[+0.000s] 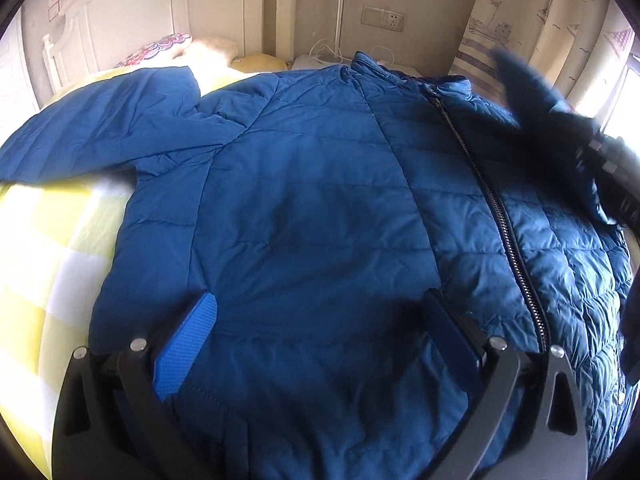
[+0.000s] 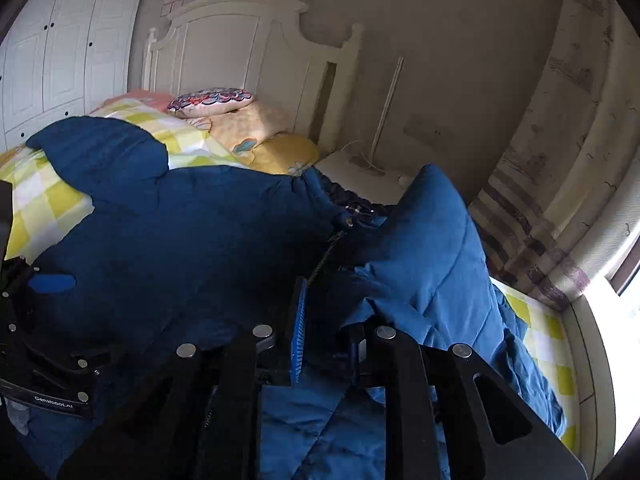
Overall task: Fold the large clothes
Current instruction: 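Grasp the sleeve nearest the right tool and fold it across the jacket body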
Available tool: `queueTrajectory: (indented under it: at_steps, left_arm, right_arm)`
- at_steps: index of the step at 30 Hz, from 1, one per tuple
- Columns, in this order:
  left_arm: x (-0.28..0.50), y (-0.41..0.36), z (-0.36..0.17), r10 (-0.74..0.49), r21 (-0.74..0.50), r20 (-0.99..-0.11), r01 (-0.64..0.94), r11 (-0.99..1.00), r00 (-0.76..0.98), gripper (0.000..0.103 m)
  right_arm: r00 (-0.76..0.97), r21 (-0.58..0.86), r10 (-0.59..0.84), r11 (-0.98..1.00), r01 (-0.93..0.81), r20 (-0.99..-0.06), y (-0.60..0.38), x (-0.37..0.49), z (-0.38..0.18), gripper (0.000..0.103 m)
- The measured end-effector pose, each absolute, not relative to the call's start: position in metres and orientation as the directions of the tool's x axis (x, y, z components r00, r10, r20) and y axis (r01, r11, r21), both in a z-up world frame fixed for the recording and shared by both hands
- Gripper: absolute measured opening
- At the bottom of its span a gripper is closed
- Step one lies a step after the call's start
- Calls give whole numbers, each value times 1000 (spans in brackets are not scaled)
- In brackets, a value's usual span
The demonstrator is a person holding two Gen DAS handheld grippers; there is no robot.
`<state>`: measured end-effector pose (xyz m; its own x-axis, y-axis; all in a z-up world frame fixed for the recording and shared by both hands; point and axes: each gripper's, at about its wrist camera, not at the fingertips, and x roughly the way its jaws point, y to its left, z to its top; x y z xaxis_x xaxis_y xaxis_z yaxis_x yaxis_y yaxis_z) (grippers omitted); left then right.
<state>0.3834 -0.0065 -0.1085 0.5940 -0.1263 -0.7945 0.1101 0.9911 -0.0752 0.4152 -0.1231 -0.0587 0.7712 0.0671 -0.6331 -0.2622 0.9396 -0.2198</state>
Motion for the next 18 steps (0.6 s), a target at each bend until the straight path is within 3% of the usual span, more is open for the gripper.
queueTrajectory:
  at_steps: [2,6,10,15,17,18]
  left_arm:
    - [383,-5,-108,-133,-85,-791,108,991,597,101]
    - [383,-6,-108,-132,-83,-790,108,991,598,101]
    - [380,-5,-105,-129,-86,-782,100,991,609,101]
    - [364,-38,-79,-117,20,-716,187,982,688,99]
    - [357,-78,-60,-144,97,-670,278,956,728,99]
    - [354,-102,-52,-164,141,-646,328,934,745,99]
  right_arm:
    - [643,-95,142,943,-320,-753,-118,425,-93,55]
    - [617,67,211,967,-247,-759,-148,413,-87,74]
    - [660,186,244,970,-157,-711,-186,359,-60,74]
    - [717,175,41,978,113,-696,-253,301,-75,72]
    - [694,232,9,946,229,-720,-283,291,-96,64]
    - [695,306,31,911,275,-719,-299,288,-105,48]
